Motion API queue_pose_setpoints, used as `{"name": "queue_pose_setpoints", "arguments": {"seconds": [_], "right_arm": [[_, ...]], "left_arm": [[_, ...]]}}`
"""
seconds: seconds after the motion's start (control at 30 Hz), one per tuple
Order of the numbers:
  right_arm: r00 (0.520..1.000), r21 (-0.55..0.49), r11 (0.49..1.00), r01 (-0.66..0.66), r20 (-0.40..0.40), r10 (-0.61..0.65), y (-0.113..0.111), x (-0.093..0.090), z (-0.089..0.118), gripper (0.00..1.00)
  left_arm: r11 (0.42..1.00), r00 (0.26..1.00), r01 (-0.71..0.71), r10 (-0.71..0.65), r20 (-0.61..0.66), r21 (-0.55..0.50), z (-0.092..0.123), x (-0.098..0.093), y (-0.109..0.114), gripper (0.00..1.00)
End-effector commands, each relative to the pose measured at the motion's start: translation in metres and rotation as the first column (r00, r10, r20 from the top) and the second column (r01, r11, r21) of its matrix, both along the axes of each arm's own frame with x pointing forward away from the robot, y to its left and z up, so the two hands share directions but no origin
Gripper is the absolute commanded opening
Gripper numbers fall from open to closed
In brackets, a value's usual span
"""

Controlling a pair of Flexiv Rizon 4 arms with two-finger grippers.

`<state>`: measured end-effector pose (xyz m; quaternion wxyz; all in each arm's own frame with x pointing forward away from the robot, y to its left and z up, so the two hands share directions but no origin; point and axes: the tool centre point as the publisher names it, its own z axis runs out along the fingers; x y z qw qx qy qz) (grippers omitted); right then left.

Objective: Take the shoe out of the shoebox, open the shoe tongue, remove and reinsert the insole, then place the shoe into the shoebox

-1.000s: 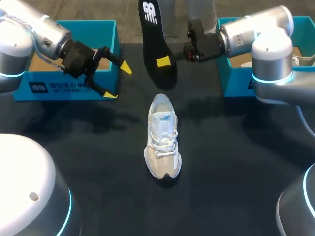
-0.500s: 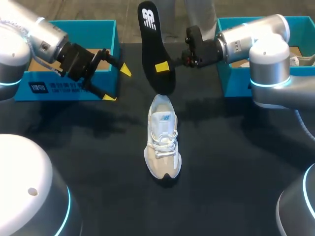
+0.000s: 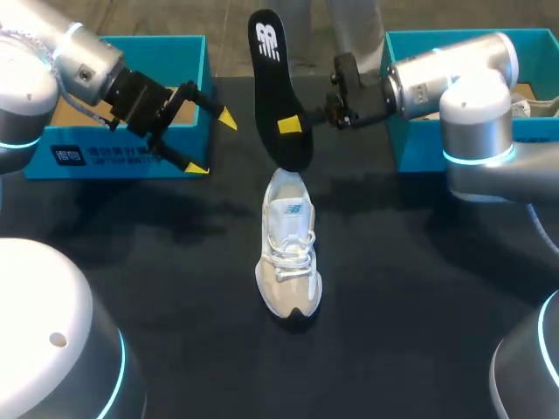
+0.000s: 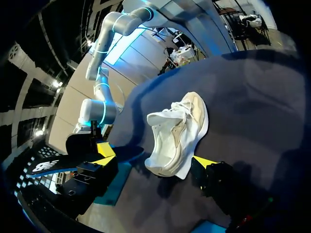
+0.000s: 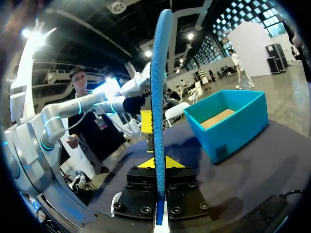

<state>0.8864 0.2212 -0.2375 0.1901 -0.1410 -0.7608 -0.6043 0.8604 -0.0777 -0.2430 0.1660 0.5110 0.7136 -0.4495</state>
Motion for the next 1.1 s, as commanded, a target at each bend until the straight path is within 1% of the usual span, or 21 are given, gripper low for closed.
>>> {"name": "queue_pose_setpoints", "arguments": {"seconds": [0.03, 0.2, 0.43, 0.67, 0.87, 1.1], "right_arm": [[1.0, 0.037, 0.999, 0.027, 0.007, -0.028, 0.0, -0.006, -0.013, 0.0], [1.0, 0.058, 0.998, 0.028, -0.008, -0.027, 0.001, -0.006, -0.023, 0.0], [1.0, 0.069, 0.997, 0.025, -0.017, -0.024, 0.006, -0.007, -0.025, 0.0], [0.998, 0.066, 0.996, 0.059, -0.038, -0.057, 0.006, -0.011, -0.038, 0.0], [0.997, 0.068, 0.995, 0.069, -0.04, -0.066, 0.007, -0.011, -0.043, 0.0], [0.994, 0.075, 0.993, 0.089, -0.067, -0.084, 0.009, -0.016, -0.051, 0.0]], "left_arm": [[0.998, 0.999, -0.038, 0.037, 0.016, 0.05, 0.006, -0.006, 0.002, 1.0], [0.996, 0.996, -0.084, 0.083, 0.042, 0.032, 0.008, -0.001, 0.005, 1.0], [0.988, 0.988, -0.15, 0.149, 0.04, 0.022, -0.002, 0.009, 0.002, 1.0], [0.989, 0.988, -0.148, 0.146, 0.051, 0.023, 0.005, 0.008, -0.007, 1.0], [0.987, 0.987, -0.159, 0.159, 0.02, 0.037, 0.006, 0.012, -0.014, 1.0], [0.99, 0.99, -0.137, 0.136, 0.019, 0.036, 0.012, 0.012, -0.029, 1.0]]}}
